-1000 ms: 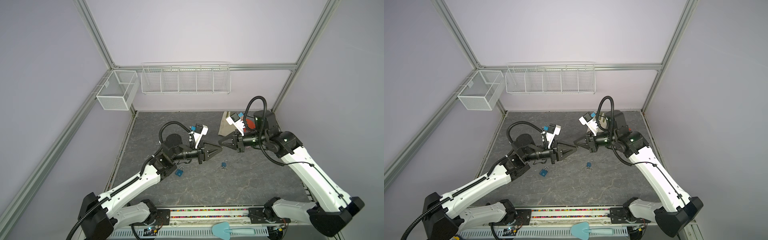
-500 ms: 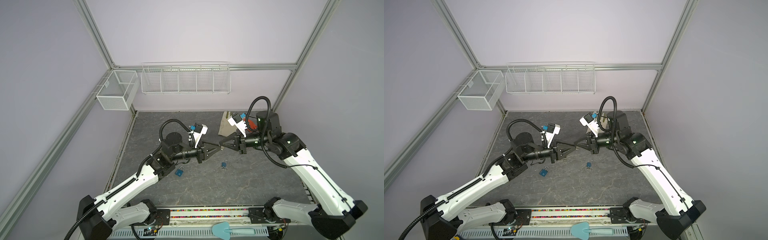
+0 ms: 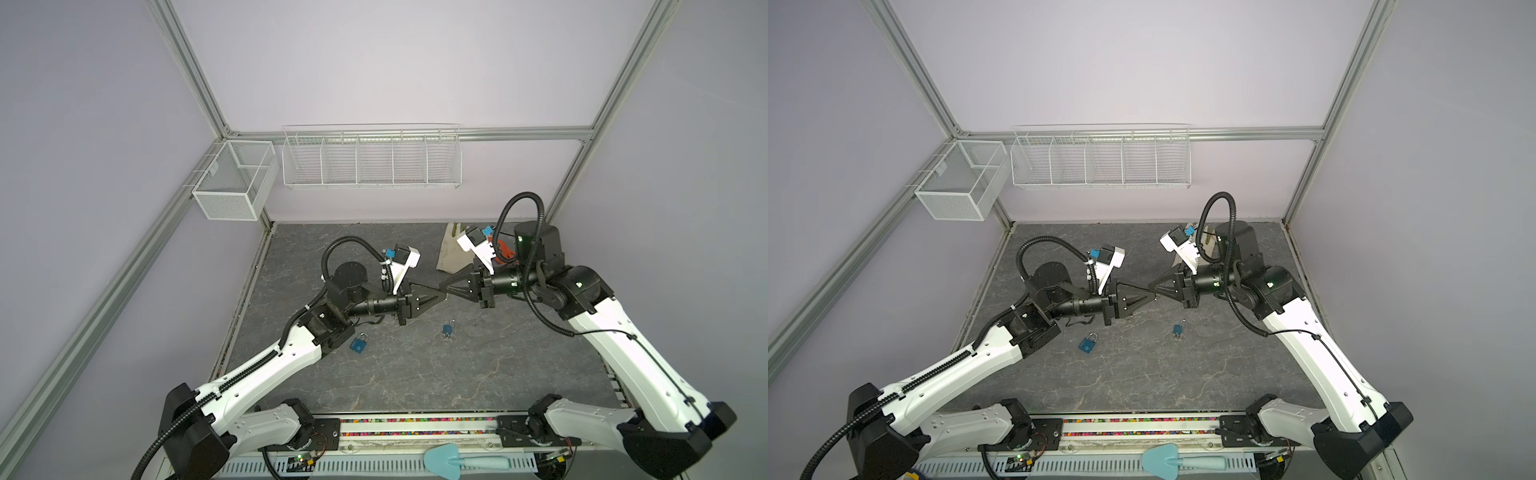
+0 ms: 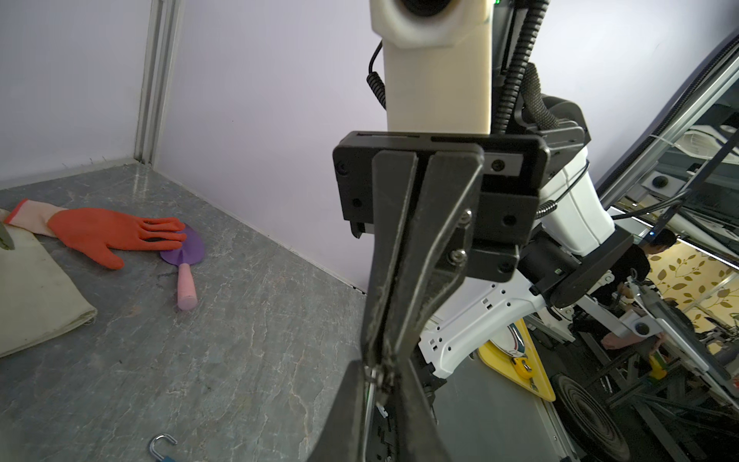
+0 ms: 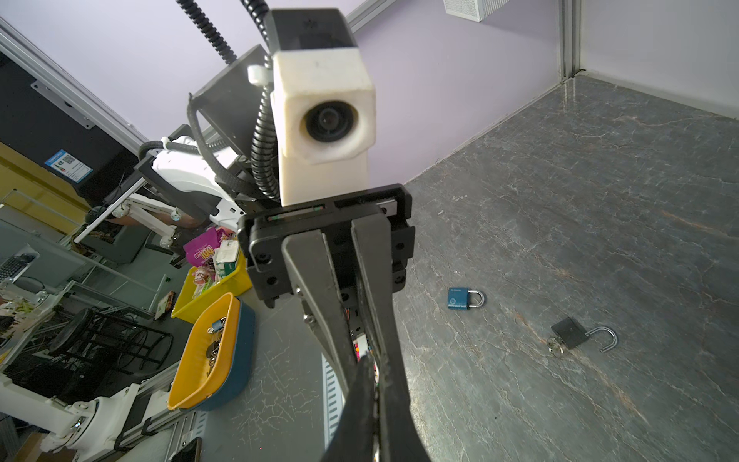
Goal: Unlock with the key
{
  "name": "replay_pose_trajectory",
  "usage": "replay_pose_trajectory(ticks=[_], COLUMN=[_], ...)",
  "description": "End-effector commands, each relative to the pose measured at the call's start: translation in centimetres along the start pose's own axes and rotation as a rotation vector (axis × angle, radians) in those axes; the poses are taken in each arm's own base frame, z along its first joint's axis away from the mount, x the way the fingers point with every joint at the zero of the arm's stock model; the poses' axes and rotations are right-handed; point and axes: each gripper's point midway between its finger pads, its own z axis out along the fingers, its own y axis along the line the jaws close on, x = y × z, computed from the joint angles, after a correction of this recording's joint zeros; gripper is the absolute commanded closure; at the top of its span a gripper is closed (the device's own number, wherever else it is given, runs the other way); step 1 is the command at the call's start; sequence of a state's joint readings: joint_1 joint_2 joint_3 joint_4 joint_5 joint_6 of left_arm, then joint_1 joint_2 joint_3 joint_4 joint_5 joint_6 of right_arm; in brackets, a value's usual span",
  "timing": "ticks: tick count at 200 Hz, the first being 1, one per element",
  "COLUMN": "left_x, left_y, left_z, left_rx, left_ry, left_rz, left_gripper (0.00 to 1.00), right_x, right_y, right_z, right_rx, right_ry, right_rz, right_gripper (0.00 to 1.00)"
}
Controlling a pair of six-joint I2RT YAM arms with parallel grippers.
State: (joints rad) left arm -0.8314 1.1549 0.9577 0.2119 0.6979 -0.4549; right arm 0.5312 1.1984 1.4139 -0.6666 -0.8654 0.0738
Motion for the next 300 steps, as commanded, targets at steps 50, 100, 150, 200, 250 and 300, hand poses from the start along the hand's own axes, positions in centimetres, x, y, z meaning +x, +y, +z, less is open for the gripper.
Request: replay_pose_trajectory(ticks=[50,100,150,200,250,300], left_x=[-1.1,-1.8,-3.6,-5.0,-5.6,-6.2], left_y=[0.7,1.6,1.0,0.3,-0.1,-0.2], left_z=[-0.1,-0.7,-1.6,-2.0,-2.2,-2.0], left_rx=[-0.044,-0.102,-0.093,-0.047,-0.036,-0.029], left_ry=[-0.057,-0.120,-0.245,-0.330,-0.373,-0.403], left_rz=[0.011,-0.001,-0.019,-0.021,-0.014,-0.010], left_gripper=[1.00,1.00,1.00,1.00,1.00,1.00], right_x=[-1.3,-2.0,-2.8,-2.4,-3.6,-4.6], right_y=[2.6,2.6,1.4,1.0,-0.1,0.2], right_z=[-1.0,-1.2,-2.5,-2.2,-1.9,-1.8], right_rx=[-0.061,-0.050,-0.009,-0.035,-0.048,-0.087], right_ry=[-0.045,-0.070,-0.180,-0.218,-0.293,-0.350], right_rz=[-0.088,-0.069,0.016,0.091,0.254,0.323], right_gripper=[0.92,0.69,0.52,0.53,0.46,0.50])
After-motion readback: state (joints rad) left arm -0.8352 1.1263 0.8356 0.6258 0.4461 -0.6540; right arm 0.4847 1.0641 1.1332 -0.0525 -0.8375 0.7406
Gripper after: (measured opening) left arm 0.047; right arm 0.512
